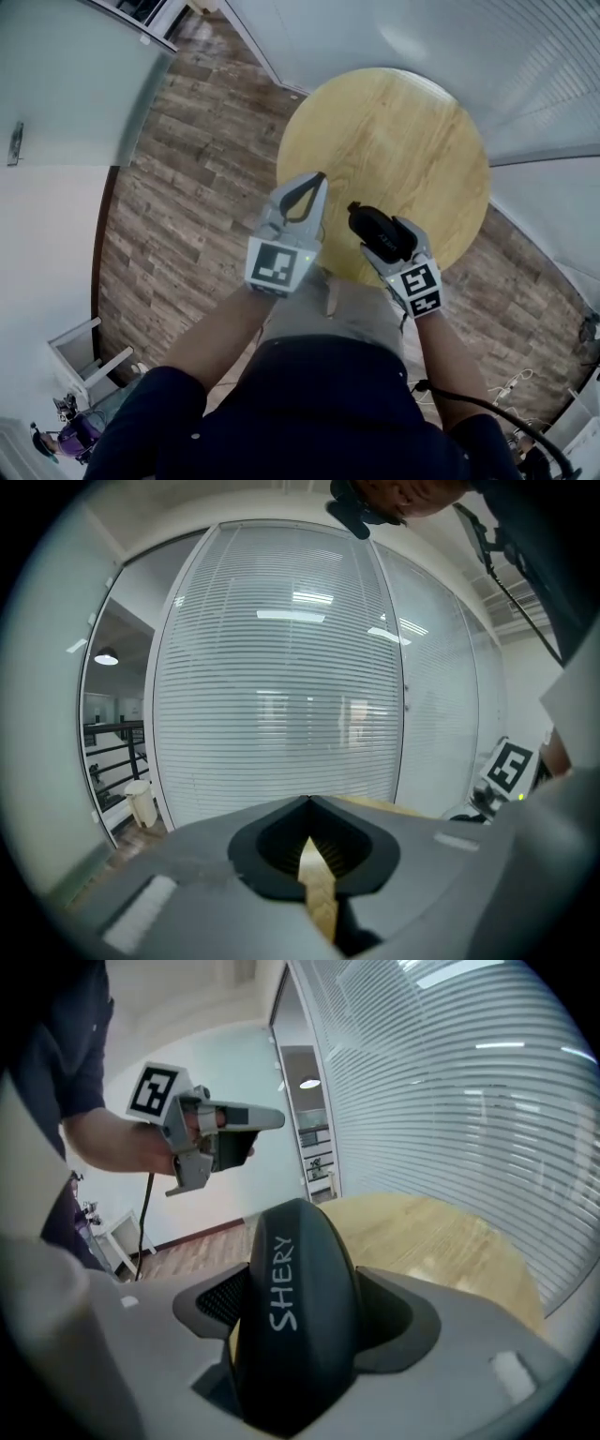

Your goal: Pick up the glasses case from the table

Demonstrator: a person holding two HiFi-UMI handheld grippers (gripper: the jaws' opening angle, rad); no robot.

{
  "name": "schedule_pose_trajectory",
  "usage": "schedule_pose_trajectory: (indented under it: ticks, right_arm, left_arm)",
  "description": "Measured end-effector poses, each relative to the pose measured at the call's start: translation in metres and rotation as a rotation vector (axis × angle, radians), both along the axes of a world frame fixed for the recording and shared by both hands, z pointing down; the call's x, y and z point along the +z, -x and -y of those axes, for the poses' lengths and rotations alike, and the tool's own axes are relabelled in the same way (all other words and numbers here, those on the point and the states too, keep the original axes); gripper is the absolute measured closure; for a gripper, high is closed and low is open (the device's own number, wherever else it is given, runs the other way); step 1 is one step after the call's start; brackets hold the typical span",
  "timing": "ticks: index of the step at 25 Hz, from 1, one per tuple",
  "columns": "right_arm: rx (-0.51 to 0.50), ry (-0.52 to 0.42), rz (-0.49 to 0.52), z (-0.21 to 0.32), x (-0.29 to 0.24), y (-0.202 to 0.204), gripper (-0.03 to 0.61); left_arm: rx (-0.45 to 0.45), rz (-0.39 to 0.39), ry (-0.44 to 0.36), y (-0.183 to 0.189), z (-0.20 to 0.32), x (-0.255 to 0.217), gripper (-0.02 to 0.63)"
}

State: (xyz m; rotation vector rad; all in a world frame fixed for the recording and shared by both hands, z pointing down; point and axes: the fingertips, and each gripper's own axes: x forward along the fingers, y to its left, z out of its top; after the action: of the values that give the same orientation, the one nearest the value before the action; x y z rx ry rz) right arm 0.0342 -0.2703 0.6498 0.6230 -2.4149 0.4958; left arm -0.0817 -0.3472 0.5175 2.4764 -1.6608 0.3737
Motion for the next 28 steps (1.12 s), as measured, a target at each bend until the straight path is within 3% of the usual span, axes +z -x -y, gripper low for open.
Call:
schedule_pose_trajectory:
  ticks: [3,7,11,14,16,20,28]
  right_arm:
    - [0.063,-0.043,0.051,0.005,-0.045,-0.004,0.215]
    - [0.112,-0.123,0.105,0.005,-0.106,-0.011,0.215]
    - [0.188,-0.235,0.175,0.009,-0.174,-0.024,0.215]
    - [0.27,-0.338,0.212,0.023,-0.218,-0.046,0.215]
    - [0.336,-0.398,0.237,0.035,-0.242,-0.069,0.215]
    - [0.417,-0.437,0.296,0.042,-0.274,-0.098,0.216]
    - [0.427,-0.467,0.31,0.037,-0.29,-0.099,0.216]
  left_arm:
    - [0.01,0.008,-0.014,0.001,-0.005,-0.031,0.609]
    - [0.02,-0.098,-0.036,-0.008,-0.017,-0.079,0.609]
    - [0.055,-0.077,-0.078,-0.009,-0.033,-0.119,0.609]
    - [0.069,-0.131,-0.124,-0.012,-0.034,-0.151,0.609]
    - [0.1,-0.123,-0.176,-0.023,-0.033,-0.172,0.609]
    - [0.129,-0.11,-0.212,-0.043,-0.032,-0.191,0.609]
    - [0.183,-0.078,-0.223,-0.061,-0.03,-0.19,0.609]
